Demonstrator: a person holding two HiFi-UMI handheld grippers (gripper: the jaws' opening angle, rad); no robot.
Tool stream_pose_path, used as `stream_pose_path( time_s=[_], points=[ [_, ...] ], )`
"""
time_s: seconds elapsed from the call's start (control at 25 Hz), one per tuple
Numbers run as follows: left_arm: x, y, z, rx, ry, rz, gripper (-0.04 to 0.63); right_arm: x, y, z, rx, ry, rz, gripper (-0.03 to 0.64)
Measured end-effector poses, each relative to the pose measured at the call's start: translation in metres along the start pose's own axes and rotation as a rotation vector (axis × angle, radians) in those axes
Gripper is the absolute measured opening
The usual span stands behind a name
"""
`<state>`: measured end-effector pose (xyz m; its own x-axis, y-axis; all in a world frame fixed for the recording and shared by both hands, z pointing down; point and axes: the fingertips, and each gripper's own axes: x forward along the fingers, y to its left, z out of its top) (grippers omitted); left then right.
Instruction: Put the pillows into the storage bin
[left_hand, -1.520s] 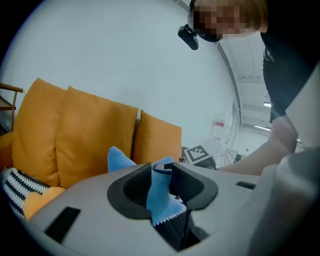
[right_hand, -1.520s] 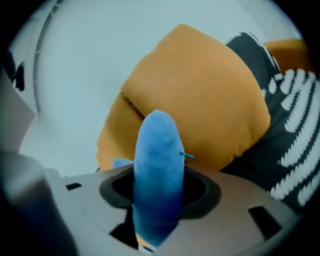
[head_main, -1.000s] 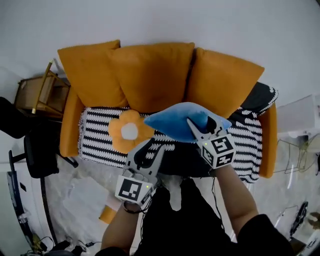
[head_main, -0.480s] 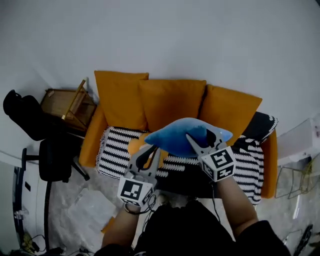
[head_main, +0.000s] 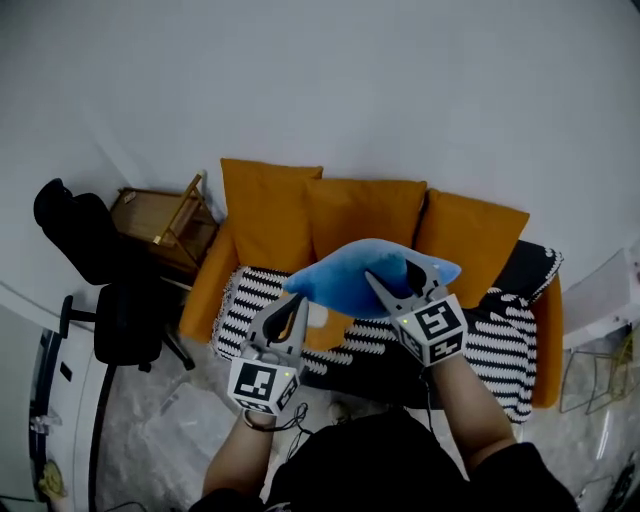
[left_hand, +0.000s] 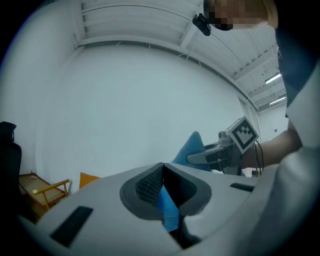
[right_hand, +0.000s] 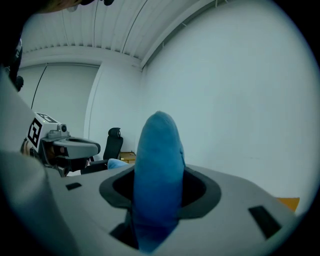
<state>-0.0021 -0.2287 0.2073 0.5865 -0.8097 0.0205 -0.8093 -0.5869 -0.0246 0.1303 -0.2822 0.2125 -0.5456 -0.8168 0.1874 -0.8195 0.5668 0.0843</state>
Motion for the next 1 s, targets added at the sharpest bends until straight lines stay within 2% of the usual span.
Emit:
stream_pose_path(
  time_s=[0.32, 0.48, 0.72, 1.0],
  points=[
    [-0.038, 0.017, 0.001, 0.0, -0.001, 0.054, 0.006, 0.009, 0.037, 0.006, 0.003, -0.004, 0.055, 0.219],
    [-0.056, 0.023, 0.0, 0.001, 0.005, 0.125, 0.006, 0.017, 0.052, 0.003, 0.008, 0.002, 0.114, 0.219],
    [-0.096, 0.029, -0.009, -0.02, 0.044, 0.307, 0.006, 0.036, 0.085, -0.004, -0.004, 0.011, 0.28, 0.219],
    [-0.154, 0.009, -0.021, -0.059, 0.062, 0.566, 0.006, 0.04, 0.143, -0.016, -0.046, 0.024, 0.541, 0.219]
  ],
)
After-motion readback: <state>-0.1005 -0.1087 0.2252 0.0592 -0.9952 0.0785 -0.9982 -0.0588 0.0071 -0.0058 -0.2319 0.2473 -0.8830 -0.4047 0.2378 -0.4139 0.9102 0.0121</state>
